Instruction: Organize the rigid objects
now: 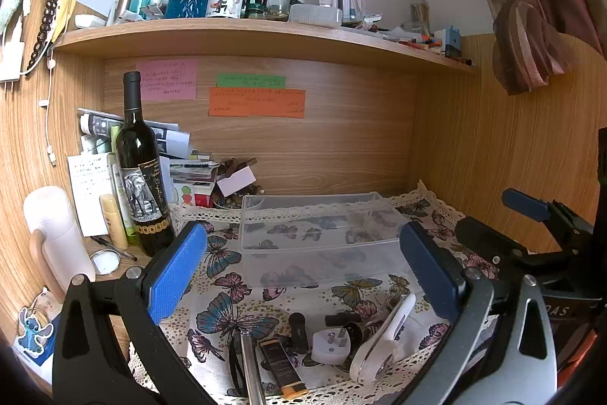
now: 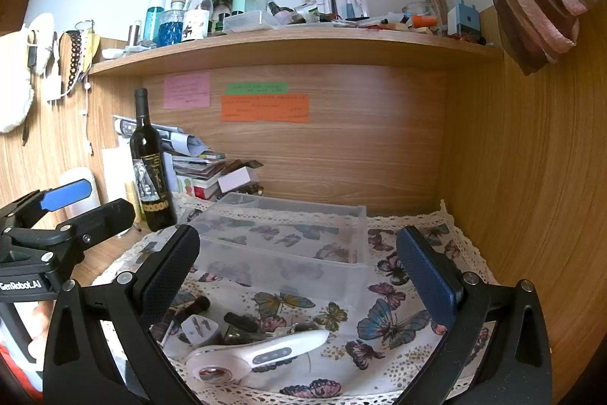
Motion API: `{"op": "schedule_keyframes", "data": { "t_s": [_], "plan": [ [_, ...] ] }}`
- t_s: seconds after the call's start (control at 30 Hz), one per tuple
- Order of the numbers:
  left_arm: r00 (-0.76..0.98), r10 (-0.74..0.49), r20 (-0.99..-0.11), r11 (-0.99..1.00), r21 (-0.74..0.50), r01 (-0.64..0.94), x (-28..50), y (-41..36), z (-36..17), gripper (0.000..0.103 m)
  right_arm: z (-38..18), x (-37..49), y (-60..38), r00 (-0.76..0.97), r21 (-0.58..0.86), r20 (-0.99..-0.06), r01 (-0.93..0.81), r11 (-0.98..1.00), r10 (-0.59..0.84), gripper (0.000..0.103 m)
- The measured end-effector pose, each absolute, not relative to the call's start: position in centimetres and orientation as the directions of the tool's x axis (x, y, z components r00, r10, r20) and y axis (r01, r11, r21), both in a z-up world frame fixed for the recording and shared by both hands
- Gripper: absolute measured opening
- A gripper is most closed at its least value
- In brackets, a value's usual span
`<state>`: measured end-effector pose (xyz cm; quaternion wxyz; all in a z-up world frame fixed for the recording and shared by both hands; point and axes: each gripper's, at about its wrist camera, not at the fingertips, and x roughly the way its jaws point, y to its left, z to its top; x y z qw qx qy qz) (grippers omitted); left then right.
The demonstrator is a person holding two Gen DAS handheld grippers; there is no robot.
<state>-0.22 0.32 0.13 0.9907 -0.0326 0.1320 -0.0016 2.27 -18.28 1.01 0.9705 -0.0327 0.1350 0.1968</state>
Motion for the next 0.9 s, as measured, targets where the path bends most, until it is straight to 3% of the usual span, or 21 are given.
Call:
{"op": "schedule_keyframes", "data": {
  "t_s": [0.9],
  "plan": [
    [0.967, -0.01, -0.253, 0.998, -0.065, -0.007, -0.2, -0.08, 0.23, 0.103, 1.35, 2.11, -18.39, 0.887, -0.005, -0.27, -0.39, 0.921, 0.374, 0.103]
  ]
}}
